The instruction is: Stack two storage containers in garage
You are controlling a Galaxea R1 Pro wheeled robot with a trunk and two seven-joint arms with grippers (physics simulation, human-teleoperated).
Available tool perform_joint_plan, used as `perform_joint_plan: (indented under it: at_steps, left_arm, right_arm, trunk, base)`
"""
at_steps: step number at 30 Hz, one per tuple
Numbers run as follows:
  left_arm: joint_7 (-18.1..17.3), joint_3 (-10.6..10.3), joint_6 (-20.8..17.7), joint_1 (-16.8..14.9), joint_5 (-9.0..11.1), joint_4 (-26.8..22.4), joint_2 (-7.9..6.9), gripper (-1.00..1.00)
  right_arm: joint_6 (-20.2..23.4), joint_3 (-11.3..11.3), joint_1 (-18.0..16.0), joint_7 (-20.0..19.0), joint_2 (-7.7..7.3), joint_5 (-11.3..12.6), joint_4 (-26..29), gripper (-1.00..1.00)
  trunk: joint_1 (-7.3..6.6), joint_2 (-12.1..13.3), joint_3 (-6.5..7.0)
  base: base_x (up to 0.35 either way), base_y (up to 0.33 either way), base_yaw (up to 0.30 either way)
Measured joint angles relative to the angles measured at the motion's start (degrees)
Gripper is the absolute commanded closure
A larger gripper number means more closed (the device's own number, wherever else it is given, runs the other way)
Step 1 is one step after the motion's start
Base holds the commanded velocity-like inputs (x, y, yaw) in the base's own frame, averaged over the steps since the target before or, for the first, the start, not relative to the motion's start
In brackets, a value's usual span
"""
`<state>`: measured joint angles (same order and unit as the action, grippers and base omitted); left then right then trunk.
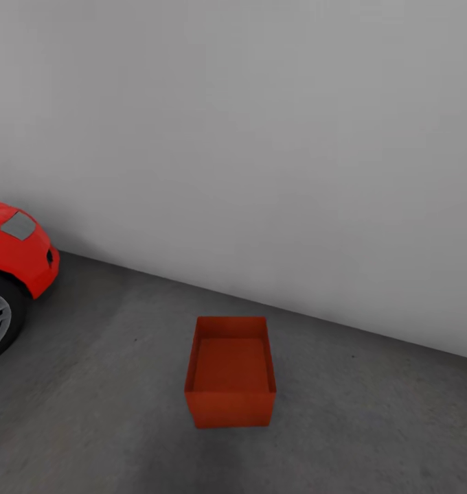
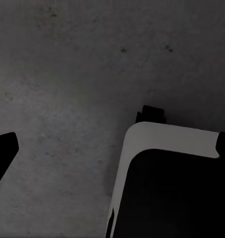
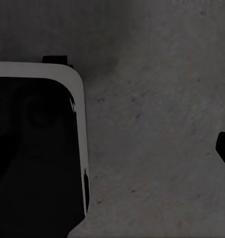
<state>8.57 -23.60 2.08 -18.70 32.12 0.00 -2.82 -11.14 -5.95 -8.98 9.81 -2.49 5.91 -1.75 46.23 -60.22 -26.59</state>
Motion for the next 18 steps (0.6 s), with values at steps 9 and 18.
perform_joint_plan:
  at_steps: [9, 18]
  left_arm:
    - [0.00, 0.01, -0.09, 0.00, 0.00, 0.00, 0.00, -1.00]
    - [0.00, 0.00, -0.09, 0.00, 0.00, 0.00, 0.00, -1.00]
  right_arm:
    - [0.00, -0.20, 0.00, -0.02, -0.07, -0.13, 0.00, -1.00]
    - [-0.07, -0.48, 0.00, -0.07, -0.17, -0.31, 0.00, -1.00]
  trunk:
    - [-1.98, 3.61, 1.69]
    - [-3.96, 7.23, 3.31]
  base:
    - [0.000, 0.000, 0.000]
    - [0.000, 0.000, 0.000]
